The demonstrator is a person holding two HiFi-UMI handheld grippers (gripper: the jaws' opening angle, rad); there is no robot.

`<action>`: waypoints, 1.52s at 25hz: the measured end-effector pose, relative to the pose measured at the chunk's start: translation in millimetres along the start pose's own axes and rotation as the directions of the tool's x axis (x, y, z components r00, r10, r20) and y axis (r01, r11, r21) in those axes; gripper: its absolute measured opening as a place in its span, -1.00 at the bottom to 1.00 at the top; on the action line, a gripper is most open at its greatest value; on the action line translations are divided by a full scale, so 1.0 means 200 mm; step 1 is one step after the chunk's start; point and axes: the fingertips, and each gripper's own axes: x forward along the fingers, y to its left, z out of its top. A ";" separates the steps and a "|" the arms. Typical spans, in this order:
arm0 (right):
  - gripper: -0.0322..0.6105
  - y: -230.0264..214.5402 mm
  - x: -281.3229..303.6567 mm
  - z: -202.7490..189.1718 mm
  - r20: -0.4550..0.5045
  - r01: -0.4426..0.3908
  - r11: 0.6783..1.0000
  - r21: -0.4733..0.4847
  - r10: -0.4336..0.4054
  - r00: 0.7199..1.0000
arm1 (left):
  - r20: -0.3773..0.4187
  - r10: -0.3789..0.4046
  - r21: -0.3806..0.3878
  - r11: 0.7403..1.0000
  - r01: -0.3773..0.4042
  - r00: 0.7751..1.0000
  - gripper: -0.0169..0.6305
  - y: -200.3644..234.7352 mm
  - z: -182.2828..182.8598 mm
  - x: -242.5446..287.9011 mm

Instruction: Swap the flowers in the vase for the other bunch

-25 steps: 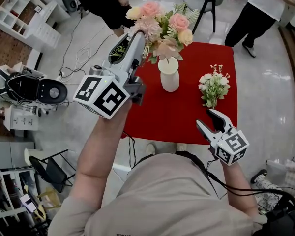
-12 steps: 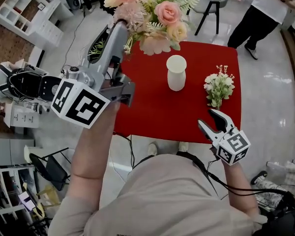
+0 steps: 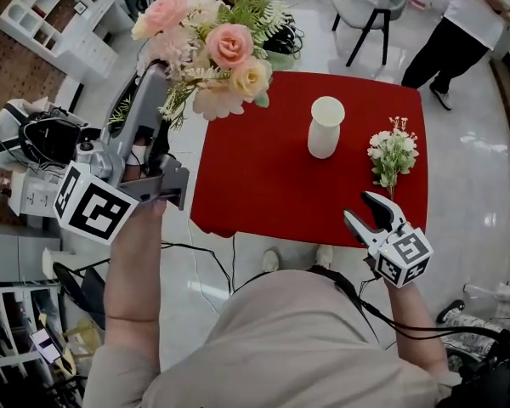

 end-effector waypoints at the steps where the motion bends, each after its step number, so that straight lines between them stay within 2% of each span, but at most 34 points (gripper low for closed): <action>1: -0.18 0.02 0.01 0.00 0.000 0.000 1.000 -0.001 0.000 1.000 | -0.019 0.010 0.001 1.000 -0.010 1.000 -0.71 0.03 0.00 -0.05; 7: -0.18 0.17 0.08 -0.01 -0.003 0.006 1.000 -0.002 -0.006 1.000 | -0.148 0.063 -0.011 0.998 -0.065 0.987 -0.71 0.20 -0.10 -0.30; 12: -0.18 0.24 0.14 -0.02 -0.005 0.019 1.000 0.007 -0.019 1.000 | -0.251 0.084 -0.067 0.992 -0.104 0.964 -0.71 0.34 -0.26 -0.42; 20: -0.18 0.34 0.18 -0.07 0.001 0.074 0.997 0.027 -0.074 0.997 | -0.428 0.055 -0.153 0.979 -0.133 0.902 -0.71 0.51 -0.62 -0.55; 32: -0.18 0.46 0.07 -0.14 -0.007 0.222 0.972 0.074 -0.222 0.975 | -0.594 0.004 -0.198 0.968 -0.152 0.804 -0.71 0.76 -1.17 -0.50; 38: -0.18 0.45 -0.06 -0.17 -0.004 0.319 0.941 0.113 -0.321 0.947 | -0.591 -0.007 -0.217 0.965 -0.150 0.807 -0.71 0.86 -1.30 -0.35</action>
